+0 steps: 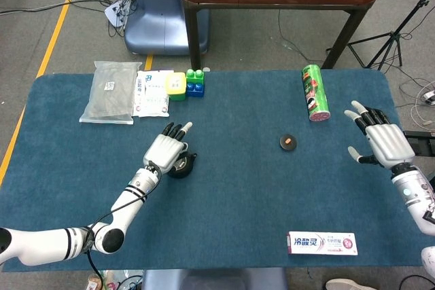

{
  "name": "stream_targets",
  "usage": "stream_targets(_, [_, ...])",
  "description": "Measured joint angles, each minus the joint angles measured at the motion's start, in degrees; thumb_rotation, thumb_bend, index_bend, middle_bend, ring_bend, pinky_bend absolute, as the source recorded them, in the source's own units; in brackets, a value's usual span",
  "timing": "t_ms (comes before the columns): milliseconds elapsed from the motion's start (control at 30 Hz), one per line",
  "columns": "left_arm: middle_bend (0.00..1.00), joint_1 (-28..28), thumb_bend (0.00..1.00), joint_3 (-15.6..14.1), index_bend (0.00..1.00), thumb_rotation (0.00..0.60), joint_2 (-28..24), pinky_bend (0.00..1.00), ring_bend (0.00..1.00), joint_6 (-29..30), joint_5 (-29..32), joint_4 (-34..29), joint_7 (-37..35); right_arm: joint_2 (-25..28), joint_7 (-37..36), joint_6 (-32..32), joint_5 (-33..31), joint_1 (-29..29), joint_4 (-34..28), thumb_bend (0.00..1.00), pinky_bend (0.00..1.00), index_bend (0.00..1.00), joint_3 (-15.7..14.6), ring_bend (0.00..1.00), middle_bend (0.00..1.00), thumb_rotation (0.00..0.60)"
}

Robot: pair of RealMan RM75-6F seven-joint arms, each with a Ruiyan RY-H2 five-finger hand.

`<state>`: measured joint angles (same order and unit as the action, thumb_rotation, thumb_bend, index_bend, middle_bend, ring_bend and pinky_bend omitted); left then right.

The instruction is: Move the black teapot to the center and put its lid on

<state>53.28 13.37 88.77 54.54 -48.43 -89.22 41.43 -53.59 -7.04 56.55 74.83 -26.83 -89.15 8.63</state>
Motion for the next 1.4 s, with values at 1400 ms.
stream_targets(1400, [0.0, 14.74, 0.49, 0.74, 0.68, 0.6, 3.42, 0.0, 0.0, 4.19, 14.45, -0.86, 15.94, -3.78, -13.08, -1.02, 5.13, -0.39, 11.89, 0.37, 0.0, 0.08, -1.38, 0.0, 0.0, 0.6])
